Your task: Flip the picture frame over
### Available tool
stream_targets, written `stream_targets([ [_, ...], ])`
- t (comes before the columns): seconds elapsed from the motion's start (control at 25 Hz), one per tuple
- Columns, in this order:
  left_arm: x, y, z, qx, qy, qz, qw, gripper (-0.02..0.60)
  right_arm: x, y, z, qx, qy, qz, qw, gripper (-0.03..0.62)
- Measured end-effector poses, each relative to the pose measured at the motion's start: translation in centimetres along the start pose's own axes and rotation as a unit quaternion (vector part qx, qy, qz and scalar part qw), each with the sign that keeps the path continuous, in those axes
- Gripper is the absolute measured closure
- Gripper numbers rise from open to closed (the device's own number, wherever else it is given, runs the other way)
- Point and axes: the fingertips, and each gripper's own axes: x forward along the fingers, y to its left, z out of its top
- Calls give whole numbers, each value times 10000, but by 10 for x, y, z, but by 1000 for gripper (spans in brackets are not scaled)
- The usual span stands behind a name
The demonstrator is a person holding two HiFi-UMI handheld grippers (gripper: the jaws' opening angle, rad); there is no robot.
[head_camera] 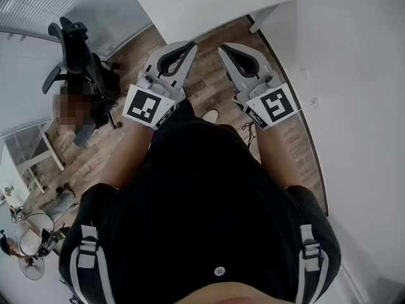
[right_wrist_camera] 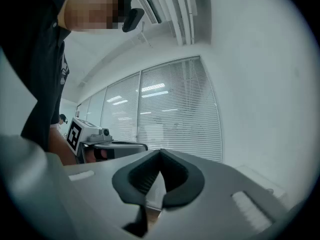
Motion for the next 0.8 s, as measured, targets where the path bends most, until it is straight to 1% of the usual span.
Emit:
stream_targets([
  [0.12, 1, -4, 0, 8, 51, 14, 10000, 580, -6, -1, 1, 55, 32, 3, 10000, 585],
  [0.32, 5, -5, -5, -93, 137, 100, 9998, 580, -12, -11, -1, 231, 31, -49, 9997, 585],
  [0.48, -1, -5, -10, -71, 179, 157, 9997, 580, -14, -10, -4, 268, 34, -48, 9996, 584],
  [0.8, -11, -6, -12, -105, 185, 243, 9995, 580, -15, -2, -6, 93, 92, -76, 9999, 578],
])
